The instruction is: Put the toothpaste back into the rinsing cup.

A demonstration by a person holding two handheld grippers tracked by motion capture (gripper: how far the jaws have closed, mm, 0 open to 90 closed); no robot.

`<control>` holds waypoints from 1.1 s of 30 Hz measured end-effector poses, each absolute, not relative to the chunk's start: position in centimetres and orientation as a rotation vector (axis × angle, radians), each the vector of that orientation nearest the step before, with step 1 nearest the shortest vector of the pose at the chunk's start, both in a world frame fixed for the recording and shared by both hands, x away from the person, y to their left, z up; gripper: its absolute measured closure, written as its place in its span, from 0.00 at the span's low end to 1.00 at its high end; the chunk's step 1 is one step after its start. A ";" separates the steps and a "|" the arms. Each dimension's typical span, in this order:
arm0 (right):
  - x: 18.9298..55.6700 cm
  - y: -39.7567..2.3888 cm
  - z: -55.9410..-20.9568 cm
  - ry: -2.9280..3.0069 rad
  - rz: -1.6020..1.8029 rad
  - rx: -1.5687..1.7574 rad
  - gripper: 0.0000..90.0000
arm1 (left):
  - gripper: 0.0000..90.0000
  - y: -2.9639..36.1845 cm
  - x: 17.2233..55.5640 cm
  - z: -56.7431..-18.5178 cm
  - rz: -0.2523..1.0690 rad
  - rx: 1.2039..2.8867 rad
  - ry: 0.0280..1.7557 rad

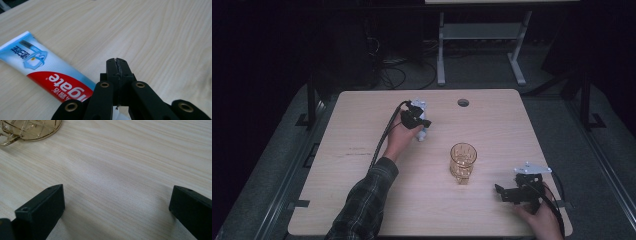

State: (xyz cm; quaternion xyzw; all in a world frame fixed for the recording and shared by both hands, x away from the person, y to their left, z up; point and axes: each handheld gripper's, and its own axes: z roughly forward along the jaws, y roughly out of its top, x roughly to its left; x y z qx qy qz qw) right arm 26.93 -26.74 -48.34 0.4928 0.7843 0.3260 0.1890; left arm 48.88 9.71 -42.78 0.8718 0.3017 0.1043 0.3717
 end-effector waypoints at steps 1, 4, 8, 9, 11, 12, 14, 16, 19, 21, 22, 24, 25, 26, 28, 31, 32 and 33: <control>26.9 -26.7 -48.3 2.205 0.917 1.386 0.00 | 1.00 9.6 49.0 -42.9 0.266 2.237 0.773; 26.9 -26.7 -48.3 2.205 0.917 1.387 0.00 | 1.00 9.1 49.4 -43.7 0.249 2.260 0.776; 26.9 -26.7 -48.3 2.206 0.917 1.385 0.00 | 1.00 8.9 49.6 -44.6 0.247 2.298 0.795; 26.9 -26.7 -48.3 2.206 0.917 1.386 0.00 | 1.00 9.1 49.6 -44.7 0.244 2.304 0.806; 26.9 -26.7 -48.3 2.206 0.917 1.386 0.00 | 1.00 9.3 49.7 -44.7 0.240 2.297 0.821; 26.9 -26.7 -48.3 2.206 0.917 1.386 0.00 | 1.00 9.5 49.7 -44.7 0.245 2.300 0.829; 26.9 -26.7 -48.3 2.205 0.917 1.386 0.00 | 1.00 9.8 49.8 -44.6 0.247 2.308 0.837; 26.9 -26.7 -48.3 2.205 0.917 1.386 0.00 | 1.00 10.2 49.7 -44.6 0.247 2.311 0.844; 26.9 -26.7 -48.3 2.206 0.917 1.386 0.00 | 1.00 10.8 49.6 -44.7 0.252 2.326 0.854; 26.9 -26.7 -48.3 2.207 0.919 1.384 0.00 | 1.00 11.2 49.6 -44.8 0.248 2.319 0.870; 26.9 -26.7 -48.3 2.207 0.919 1.384 0.00 | 1.00 11.4 49.6 -44.9 0.246 2.305 0.885; 26.9 -26.7 -48.3 2.208 0.920 1.383 0.00 | 1.00 11.9 49.6 -45.0 0.251 2.305 0.895; 26.9 -26.7 -48.3 2.208 0.920 1.383 0.00 | 1.00 12.0 49.6 -45.0 0.250 2.305 0.895; 27.0 -26.7 -48.3 2.208 0.920 1.383 0.00 | 1.00 12.2 49.6 -45.0 0.250 2.301 0.902; 27.0 -26.7 -48.3 2.209 0.921 1.381 0.00 | 1.00 12.6 49.6 -45.0 0.257 2.303 0.905; 27.0 -26.7 -48.4 2.210 0.921 1.379 0.00 | 1.00 13.1 49.6 -44.9 0.262 2.307 0.913; 27.0 -26.7 -48.4 2.210 0.922 1.379 0.00 | 1.00 13.3 49.7 -44.9 0.264 2.309 0.914; 27.0 -26.7 -48.4 2.210 0.921 1.379 0.00 | 1.00 13.3 49.7 -44.8 0.268 2.310 0.916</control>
